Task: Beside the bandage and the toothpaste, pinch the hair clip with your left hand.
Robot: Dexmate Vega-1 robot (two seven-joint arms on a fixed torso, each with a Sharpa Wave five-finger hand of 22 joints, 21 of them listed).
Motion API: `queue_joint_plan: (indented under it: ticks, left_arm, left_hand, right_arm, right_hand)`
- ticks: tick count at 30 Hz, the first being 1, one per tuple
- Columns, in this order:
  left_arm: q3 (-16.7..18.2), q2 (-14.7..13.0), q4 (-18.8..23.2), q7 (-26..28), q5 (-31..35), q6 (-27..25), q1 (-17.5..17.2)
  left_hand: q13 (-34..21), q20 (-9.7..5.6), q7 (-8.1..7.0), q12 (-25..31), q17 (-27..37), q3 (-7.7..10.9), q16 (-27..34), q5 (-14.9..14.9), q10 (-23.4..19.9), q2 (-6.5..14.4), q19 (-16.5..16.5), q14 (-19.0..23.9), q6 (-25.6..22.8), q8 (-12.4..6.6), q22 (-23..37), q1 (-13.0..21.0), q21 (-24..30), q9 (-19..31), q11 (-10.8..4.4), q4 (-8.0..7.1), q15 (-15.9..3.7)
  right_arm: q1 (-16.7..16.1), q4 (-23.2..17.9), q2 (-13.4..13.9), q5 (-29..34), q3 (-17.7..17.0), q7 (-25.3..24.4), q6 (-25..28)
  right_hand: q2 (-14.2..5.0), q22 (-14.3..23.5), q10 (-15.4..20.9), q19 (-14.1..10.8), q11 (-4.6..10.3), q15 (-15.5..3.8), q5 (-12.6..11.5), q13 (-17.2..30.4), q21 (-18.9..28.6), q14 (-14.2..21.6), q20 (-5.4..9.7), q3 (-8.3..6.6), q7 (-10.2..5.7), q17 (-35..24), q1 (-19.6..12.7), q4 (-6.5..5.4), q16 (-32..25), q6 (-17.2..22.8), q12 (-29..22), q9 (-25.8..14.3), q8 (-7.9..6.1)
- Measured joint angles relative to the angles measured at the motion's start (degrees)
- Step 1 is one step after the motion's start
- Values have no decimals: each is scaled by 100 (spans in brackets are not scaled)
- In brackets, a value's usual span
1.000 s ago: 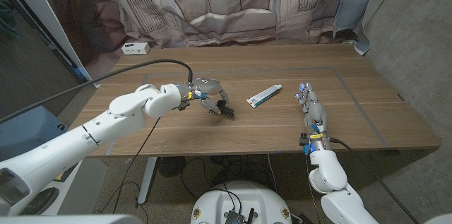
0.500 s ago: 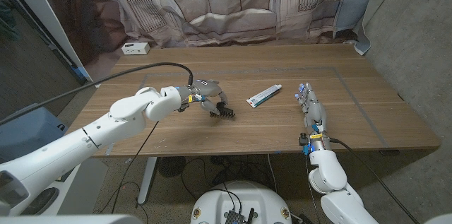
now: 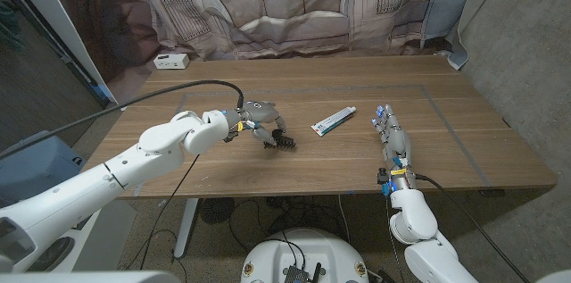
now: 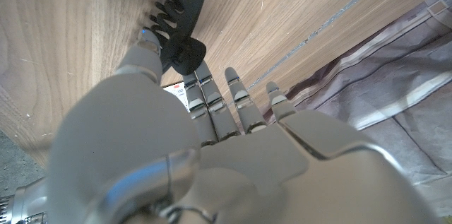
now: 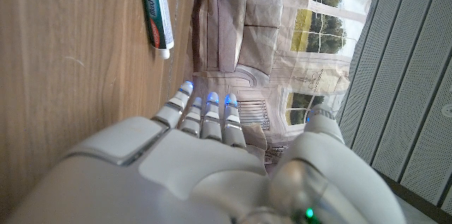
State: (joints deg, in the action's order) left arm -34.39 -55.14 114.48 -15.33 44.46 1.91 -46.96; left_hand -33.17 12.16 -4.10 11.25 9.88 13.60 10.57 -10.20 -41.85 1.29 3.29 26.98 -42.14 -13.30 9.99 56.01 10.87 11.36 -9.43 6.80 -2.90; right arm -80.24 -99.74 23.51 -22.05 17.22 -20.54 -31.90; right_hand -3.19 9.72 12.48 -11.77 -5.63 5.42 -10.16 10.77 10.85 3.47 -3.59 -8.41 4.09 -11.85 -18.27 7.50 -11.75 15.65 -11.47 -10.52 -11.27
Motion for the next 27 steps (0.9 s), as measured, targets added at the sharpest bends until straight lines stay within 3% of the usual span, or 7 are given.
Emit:
queue_joint_plan:
  ticks: [15, 27]
  left_arm:
    - [-63, 54, -78, -90, 18, -47, 26]
    - [-79, 50, -92, -110, 18, -94, 34]
  left_hand:
    - [-1, 25, 25, 0, 0, 0, 0, 0, 116, 0, -26, -38, 25, 45, 0, -60, 0, 0, -25, 0, 22]
    - [26, -5, 33, -1, 0, 0, 0, 0, 311, 17, -56, -111, 242, 145, 0, -138, 0, 0, 48, 0, 12]
  right_arm:
    - [-43, -58, 49, -29, -25, -6, 51]
    - [-47, -75, 61, -41, -33, -11, 67]
  right_hand:
    - [0, 0, 0, 0, 0, 0, 0, 0, 0, 0, 0, 0, 0, 0, 0, 0, 0, 0, 0, 0, 0]
    - [0, 0, 0, 0, 0, 0, 0, 0, 0, 0, 0, 0, 0, 0, 0, 0, 0, 0, 0, 0, 0]
